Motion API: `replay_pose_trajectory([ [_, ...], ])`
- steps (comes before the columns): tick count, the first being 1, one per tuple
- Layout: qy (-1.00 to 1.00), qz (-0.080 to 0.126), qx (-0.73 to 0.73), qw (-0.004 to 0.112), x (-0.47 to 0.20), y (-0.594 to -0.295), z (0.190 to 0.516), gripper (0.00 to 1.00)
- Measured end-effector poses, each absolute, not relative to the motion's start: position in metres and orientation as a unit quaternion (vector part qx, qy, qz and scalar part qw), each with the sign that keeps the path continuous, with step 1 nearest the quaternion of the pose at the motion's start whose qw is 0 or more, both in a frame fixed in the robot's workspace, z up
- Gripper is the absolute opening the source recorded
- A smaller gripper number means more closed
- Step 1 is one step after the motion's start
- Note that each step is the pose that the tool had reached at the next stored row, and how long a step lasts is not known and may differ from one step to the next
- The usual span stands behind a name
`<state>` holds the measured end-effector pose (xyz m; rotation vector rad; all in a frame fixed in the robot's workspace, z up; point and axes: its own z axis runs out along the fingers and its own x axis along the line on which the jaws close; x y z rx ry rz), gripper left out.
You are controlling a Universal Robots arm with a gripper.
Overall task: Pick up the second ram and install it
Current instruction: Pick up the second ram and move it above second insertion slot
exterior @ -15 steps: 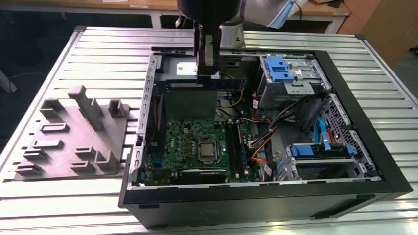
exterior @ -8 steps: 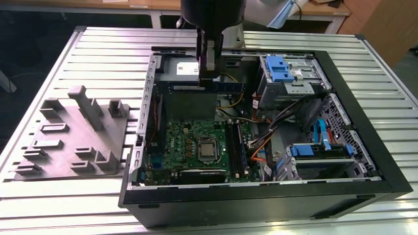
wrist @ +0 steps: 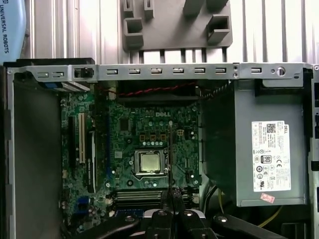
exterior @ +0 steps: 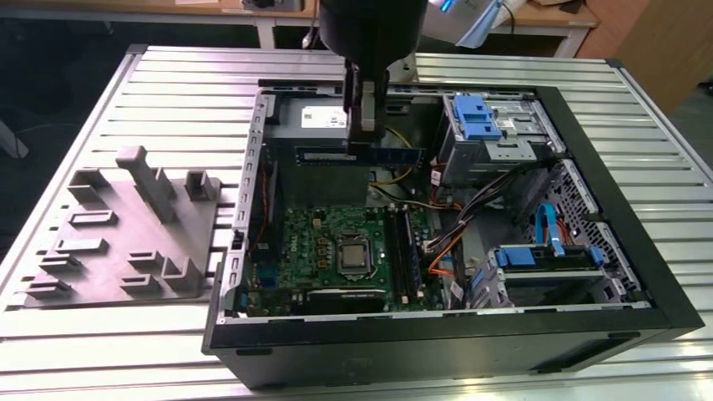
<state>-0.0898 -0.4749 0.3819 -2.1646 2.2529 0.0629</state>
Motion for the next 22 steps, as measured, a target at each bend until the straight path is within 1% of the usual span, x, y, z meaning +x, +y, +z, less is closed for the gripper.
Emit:
replay_pose_trajectory([
  [22,0.708,0.020,-0.706,0.008,-0.083,-0.475,0.345,0.11],
])
